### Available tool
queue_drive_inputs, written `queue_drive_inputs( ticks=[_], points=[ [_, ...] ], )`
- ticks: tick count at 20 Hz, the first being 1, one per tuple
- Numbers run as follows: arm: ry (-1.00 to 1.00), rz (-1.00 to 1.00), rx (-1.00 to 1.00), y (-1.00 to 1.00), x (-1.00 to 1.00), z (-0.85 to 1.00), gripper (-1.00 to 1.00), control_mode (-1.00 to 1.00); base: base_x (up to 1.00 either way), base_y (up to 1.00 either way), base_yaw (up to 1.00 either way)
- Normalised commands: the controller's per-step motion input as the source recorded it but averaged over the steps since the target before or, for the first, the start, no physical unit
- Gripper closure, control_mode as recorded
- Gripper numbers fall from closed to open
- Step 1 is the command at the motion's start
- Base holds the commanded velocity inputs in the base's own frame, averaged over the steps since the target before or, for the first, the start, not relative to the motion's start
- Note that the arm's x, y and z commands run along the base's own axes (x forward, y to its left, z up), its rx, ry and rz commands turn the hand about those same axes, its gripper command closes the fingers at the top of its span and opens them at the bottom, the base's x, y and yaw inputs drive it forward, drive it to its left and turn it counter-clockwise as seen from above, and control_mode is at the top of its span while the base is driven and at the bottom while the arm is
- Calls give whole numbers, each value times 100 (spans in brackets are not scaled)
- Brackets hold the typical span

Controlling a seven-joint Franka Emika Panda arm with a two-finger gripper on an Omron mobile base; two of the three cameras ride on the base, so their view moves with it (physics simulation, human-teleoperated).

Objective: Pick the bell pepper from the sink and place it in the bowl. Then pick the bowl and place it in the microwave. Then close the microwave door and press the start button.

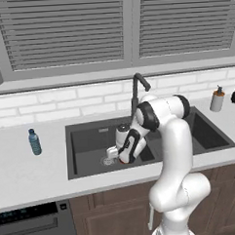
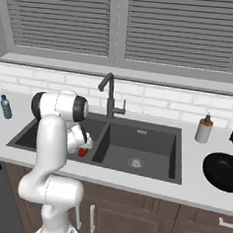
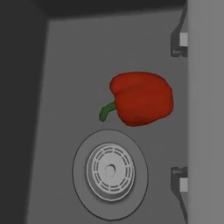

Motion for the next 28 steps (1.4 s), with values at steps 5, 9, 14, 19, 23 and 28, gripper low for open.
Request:
queue_drive_inputs(
  ticks=[5, 9, 14, 19, 23, 28],
  points=[
    [0, 0, 0, -11, 1, -20, -100, -100, 0, 0, 0],
    [0, 0, 0, -11, 11, -19, -100, -100, 0, 0, 0],
    [0, 0, 0, -15, 4, -22, -100, -100, 0, 0, 0],
    [0, 0, 0, -5, 2, -28, -100, -100, 0, 0, 0],
    [0, 0, 0, 0, 3, -25, -100, -100, 0, 0, 0],
    [0, 0, 0, 0, 3, -25, 100, -100, 0, 0, 0]
  ],
)
